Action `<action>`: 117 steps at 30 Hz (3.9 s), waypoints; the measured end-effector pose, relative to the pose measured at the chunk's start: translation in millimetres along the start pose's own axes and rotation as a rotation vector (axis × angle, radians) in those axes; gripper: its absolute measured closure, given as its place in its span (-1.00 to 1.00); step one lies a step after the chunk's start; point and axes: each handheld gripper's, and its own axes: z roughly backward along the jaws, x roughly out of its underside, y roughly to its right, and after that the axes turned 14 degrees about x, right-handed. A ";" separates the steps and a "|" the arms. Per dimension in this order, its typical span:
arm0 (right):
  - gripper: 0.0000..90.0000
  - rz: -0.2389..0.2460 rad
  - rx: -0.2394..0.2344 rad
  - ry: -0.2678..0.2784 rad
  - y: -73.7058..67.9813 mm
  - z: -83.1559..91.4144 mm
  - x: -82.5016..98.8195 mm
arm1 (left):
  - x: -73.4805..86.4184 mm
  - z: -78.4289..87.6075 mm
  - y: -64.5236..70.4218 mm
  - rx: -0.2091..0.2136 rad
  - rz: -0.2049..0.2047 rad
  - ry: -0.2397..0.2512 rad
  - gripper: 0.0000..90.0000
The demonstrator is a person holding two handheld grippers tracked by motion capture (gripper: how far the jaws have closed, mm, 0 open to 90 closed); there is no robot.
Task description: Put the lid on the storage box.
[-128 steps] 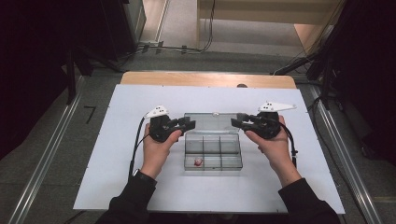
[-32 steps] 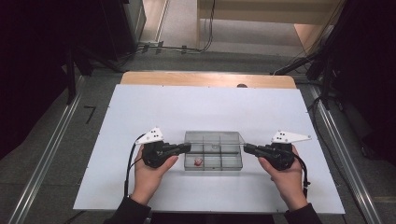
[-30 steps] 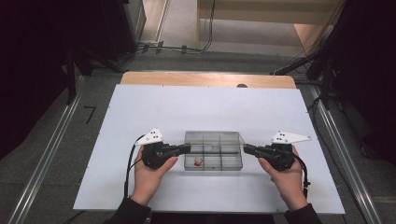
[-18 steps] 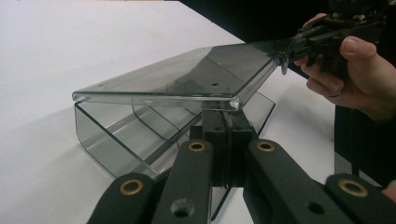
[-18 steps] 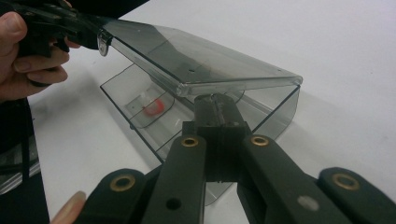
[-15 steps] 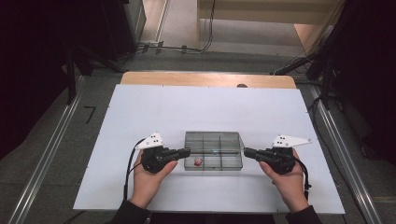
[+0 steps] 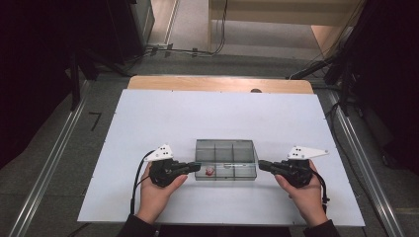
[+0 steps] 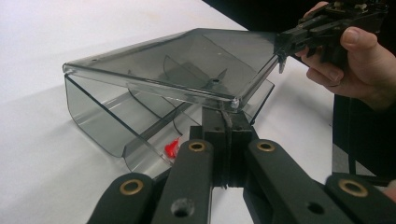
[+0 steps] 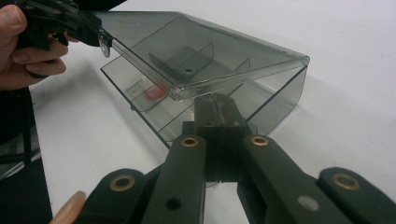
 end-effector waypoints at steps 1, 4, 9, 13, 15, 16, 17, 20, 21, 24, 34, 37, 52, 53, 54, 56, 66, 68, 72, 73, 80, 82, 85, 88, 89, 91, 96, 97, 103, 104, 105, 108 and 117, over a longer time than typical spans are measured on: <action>0.95 0.004 0.001 -0.001 0.1 -0.1 0.5 | 0.5 0.1 -0.1 0.000 -0.003 -0.009 1.00; 0.95 0.007 0.001 -0.009 -0.2 -1.0 2.4 | 2.3 -0.4 -0.2 -0.002 -0.009 -0.025 1.00; 0.95 0.013 0.001 -0.019 0.1 -2.0 5.3 | 4.1 0.2 0.1 -0.004 -0.013 -0.042 1.00; 0.95 0.018 0.001 -0.028 0.9 -2.5 7.0 | 5.7 0.7 -0.3 -0.002 -0.012 -0.054 1.00; 0.95 0.021 0.000 -0.030 1.1 -3.1 8.0 | 6.2 1.1 -0.7 -0.002 -0.012 -0.057 1.00; 0.95 0.022 0.000 -0.032 1.2 -3.2 8.3 | 6.4 1.2 -0.7 -0.001 -0.011 -0.056 1.00; 0.95 0.022 0.000 -0.035 1.1 -3.3 8.7 | 6.5 1.4 -0.7 -0.001 -0.011 -0.057 1.00; 0.95 0.025 -0.001 -0.036 1.0 -4.0 9.5 | 7.4 1.8 -1.0 -0.002 -0.009 -0.059 1.00; 0.95 0.026 -0.001 -0.039 0.9 -4.2 9.7 | 7.7 2.1 -1.1 -0.002 -0.009 -0.062 1.00; 0.95 0.027 -0.001 -0.042 0.9 -5.1 10.7 | 8.9 2.6 -1.6 -0.003 -0.005 -0.066 1.00; 0.95 0.034 -0.003 -0.057 1.2 -7.0 12.2 | 10.4 1.5 -2.5 -0.003 -0.004 -0.085 1.00; 0.95 0.037 -0.003 -0.060 1.1 -7.5 12.5 | 10.6 1.5 -3.0 -0.003 -0.005 -0.092 1.00; 0.95 0.052 -0.002 -0.082 1.8 -10.4 14.9 | 11.1 2.4 -5.0 0.004 -0.004 -0.120 1.00; 0.95 0.053 -0.002 -0.083 1.7 -10.5 15.0 | 11.0 2.7 -5.2 0.006 -0.004 -0.122 1.00; 0.95 0.055 -0.001 -0.084 1.6 -10.6 15.0 | 11.0 2.9 -5.3 0.007 -0.003 -0.122 1.00; 0.95 0.060 -0.001 -0.084 1.3 -10.8 15.0 | 10.9 3.2 -5.6 0.010 -0.003 -0.124 1.00; 0.95 0.072 0.004 -0.094 -0.2 -11.6 15.0 | 10.6 7.1 -7.9 0.015 0.000 -0.135 1.00; 0.95 0.075 0.005 -0.094 -0.2 -11.9 15.2 | 10.7 7.8 -8.3 0.014 0.000 -0.137 1.00; 0.95 0.080 0.006 -0.097 -0.5 -12.4 15.4 | 11.7 7.3 -9.3 0.006 -0.001 -0.154 1.00; 0.95 0.081 0.006 -0.098 -0.6 -12.5 15.5 | 11.9 7.3 -9.6 0.008 0.000 -0.154 1.00; 0.95 0.091 0.012 -0.103 -0.8 -13.9 16.3 | 12.5 7.6 -11.0 0.012 0.000 -0.169 1.00; 0.95 0.089 0.011 -0.107 -1.1 -14.1 16.6 | 12.7 7.7 -11.4 0.014 0.001 -0.173 1.00; 0.95 0.092 0.014 -0.110 -0.9 -14.6 17.1 | 13.2 7.5 -11.9 0.013 0.004 -0.175 1.00; 0.95 0.092 0.016 -0.115 -0.4 -15.1 17.6 | 13.7 7.5 -12.4 0.012 0.006 -0.184 1.00; 0.95 0.093 0.016 -0.115 -0.2 -15.3 17.9 | 13.8 7.5 -12.6 0.013 0.008 -0.185 1.00; 0.95 0.094 0.016 -0.119 0.0 -15.8 18.2 | 14.0 7.7 -13.0 0.016 0.008 -0.188 1.00; 0.95 0.096 0.014 -0.122 0.6 -16.3 18.8 | 14.5 7.8 -13.7 0.017 0.011 -0.193 1.00; 0.95 0.095 0.014 -0.125 0.6 -16.3 18.9 | 14.7 7.7 -13.9 0.018 0.012 -0.192 1.00; 0.95 0.095 0.014 -0.128 1.1 -16.7 19.4 | 15.0 8.1 -14.4 0.024 0.013 -0.197 1.00; 0.95 0.096 0.016 -0.129 1.0 -16.7 19.5 | 14.8 8.6 -14.4 0.027 0.011 -0.198 1.00; 0.95 0.099 0.019 -0.131 1.0 -16.8 19.5 | 14.5 9.7 -14.4 0.028 0.007 -0.199 1.00; 0.90 0.092 0.032 -0.124 2.6 -15.7 19.4 | 14.4 13.6 -14.9 0.020 0.006 -0.185 1.00; 0.55 0.061 0.063 -0.066 8.9 -4.6 14.8 | 11.2 25.0 -12.9 -0.010 -0.022 -0.089 0.47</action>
